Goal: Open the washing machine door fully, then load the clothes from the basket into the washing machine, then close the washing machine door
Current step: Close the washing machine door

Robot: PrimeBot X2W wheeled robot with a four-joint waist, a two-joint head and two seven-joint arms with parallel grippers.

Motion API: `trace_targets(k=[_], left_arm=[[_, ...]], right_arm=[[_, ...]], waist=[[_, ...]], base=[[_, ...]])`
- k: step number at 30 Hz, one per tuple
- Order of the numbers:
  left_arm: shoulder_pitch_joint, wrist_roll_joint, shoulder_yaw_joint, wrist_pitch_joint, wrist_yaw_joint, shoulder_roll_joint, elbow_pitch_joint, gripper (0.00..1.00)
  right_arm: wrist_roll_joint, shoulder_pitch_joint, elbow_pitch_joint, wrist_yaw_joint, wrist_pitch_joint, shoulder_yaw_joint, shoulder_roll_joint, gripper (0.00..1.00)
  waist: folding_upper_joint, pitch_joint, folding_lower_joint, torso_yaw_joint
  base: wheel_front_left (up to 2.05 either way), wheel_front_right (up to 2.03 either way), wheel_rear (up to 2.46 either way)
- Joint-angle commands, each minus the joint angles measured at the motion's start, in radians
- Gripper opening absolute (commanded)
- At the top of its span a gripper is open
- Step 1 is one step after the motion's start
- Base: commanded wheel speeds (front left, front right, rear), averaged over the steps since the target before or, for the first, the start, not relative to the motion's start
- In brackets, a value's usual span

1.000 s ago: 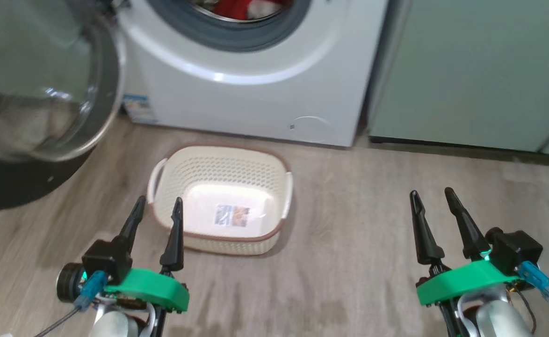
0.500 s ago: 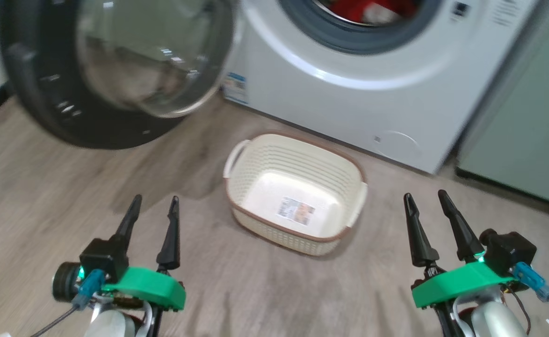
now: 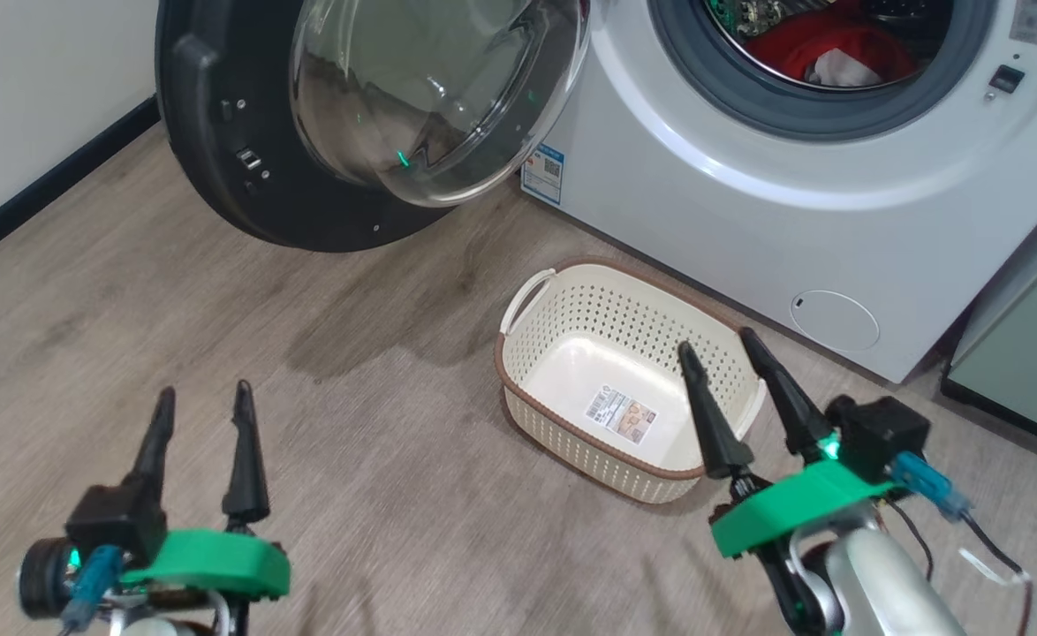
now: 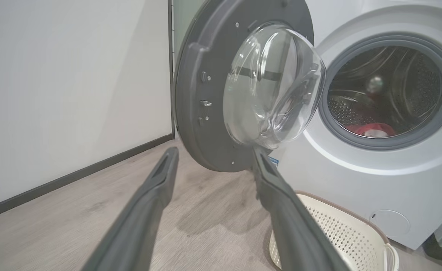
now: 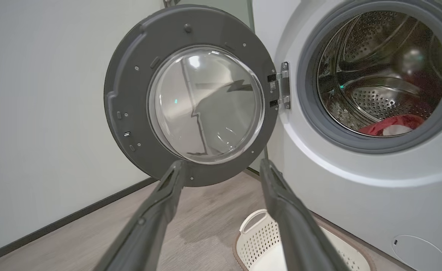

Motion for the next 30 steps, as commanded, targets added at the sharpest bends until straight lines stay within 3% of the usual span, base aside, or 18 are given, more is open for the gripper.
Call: trace_targets(k=[1,30], left_arm=[[-0.016,-0.007,0.041,-0.005,0.008,0.001,-0.046,1.0],[0.003,0.0,0.063,-0.005,0.01,0.001,-0.056,1.0]], right_arm=[[0.005,-0.041,-0.022,0.0,-0.007,0.029,-0.003,1.0],[0.016,-0.037,-0.01,0.0,-0.007,0.028,-0.003,1.0]], waist=[[0.0,0.001,0.0,0.0],[0.0,-0.015,0.0,-0.012]], base=[[0.0,0.0,0.0],[0.0,0.0,0.0]])
